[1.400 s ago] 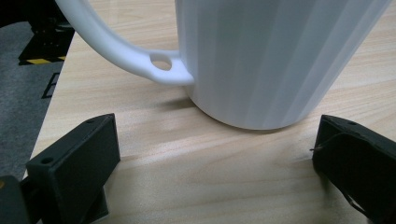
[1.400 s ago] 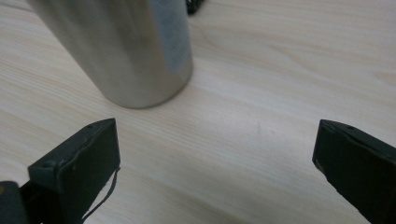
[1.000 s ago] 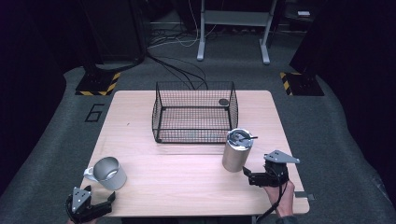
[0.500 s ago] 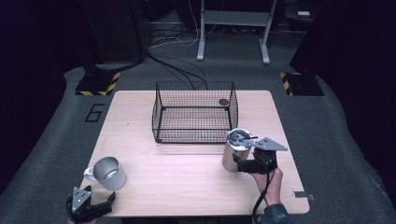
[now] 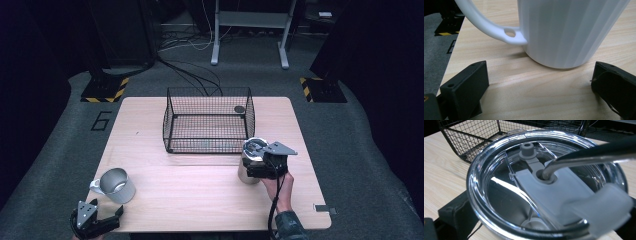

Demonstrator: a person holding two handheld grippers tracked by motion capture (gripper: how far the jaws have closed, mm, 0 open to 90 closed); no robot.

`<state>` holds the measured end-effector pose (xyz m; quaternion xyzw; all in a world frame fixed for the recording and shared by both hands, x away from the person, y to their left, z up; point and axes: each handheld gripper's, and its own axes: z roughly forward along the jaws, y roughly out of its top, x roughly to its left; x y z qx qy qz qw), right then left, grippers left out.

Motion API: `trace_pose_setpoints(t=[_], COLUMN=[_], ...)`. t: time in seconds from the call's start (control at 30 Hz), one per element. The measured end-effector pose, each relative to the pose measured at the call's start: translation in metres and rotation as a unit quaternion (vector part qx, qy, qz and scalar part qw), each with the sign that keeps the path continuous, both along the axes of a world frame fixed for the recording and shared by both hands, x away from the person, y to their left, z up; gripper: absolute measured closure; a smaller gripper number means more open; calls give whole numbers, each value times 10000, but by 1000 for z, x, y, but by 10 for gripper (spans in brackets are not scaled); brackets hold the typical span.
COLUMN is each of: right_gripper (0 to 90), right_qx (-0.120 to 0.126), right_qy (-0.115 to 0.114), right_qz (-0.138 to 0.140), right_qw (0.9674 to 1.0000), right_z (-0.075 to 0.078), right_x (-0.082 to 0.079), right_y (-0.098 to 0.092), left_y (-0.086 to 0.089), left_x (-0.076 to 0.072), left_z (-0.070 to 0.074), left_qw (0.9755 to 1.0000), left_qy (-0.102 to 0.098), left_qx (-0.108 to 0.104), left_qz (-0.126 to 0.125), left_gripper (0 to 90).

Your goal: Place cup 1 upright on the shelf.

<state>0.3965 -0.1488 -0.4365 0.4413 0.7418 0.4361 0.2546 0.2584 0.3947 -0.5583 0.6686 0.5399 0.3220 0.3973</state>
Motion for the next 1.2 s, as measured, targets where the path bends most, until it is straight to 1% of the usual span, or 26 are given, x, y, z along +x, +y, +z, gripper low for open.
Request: trace_pose_setpoints(t=[0.03,0.27,0.3,0.33,0.37,0.43,0.47,0.5,0.53,0.57,0.7,0.73,0.77,0.83,0.93,1.0,1.13,1.2], right_gripper=[25,30,31,32,33,33,33,33,33,33,33,33,33,33,34,33,33,33], right_qx=[40,50,56,20,-19,-11,-11,47,47,67,59,45,7,-23,-43,-59,-56,-59], right_qy=[-26,-43,-35,-30,-24,7,7,25,25,-19,-42,-32,-30,-68,-63,-63,-22,-8], right_qz=[-17,-21,-19,-13,35,66,66,76,76,115,151,169,203,235,264,307,221,226], right_qw=[10000,10000,10000,10000,10000,10000,10000,10000,10000,9999,9999,9998,9998,9997,9996,9995,9997,9997], right_z=[0,0,0,0,1,2,2,3,3,6,12,14,16,22,25,30,35,36], right_x=[-1,-1,-1,-1,0,2,2,3,3,2,0,-1,-1,-4,-6,-7,-8,-7], right_y=[1,1,1,1,1,0,0,-1,-1,-1,0,1,1,3,4,4,4,4], left_y=[0,0,0,0,0,1,1,0,0,0,0,1,0,1,0,1,1,1], left_x=[0,1,0,0,0,0,0,1,1,1,1,0,0,0,1,1,1,0], left_z=[0,1,2,2,0,2,2,1,1,1,0,1,1,1,1,2,2,2], left_qw=[10000,10000,9999,10000,10000,9999,9999,10000,10000,10000,10000,9999,10000,9999,10000,9999,9999,9999], left_qy=[-1,21,97,88,23,102,102,33,33,32,27,107,85,107,52,110,115,112], left_qx=[-1,17,30,13,8,31,31,8,8,7,-26,-12,-20,-12,-36,-12,-13,-11], left_qz=[1,24,-16,-10,24,-18,-18,16,16,12,22,-20,-8,-19,21,-27,-20,-15], left_gripper=[10,10,10,10,11,11,11,11,11,11,11,11,11,11,12,12,12,12])
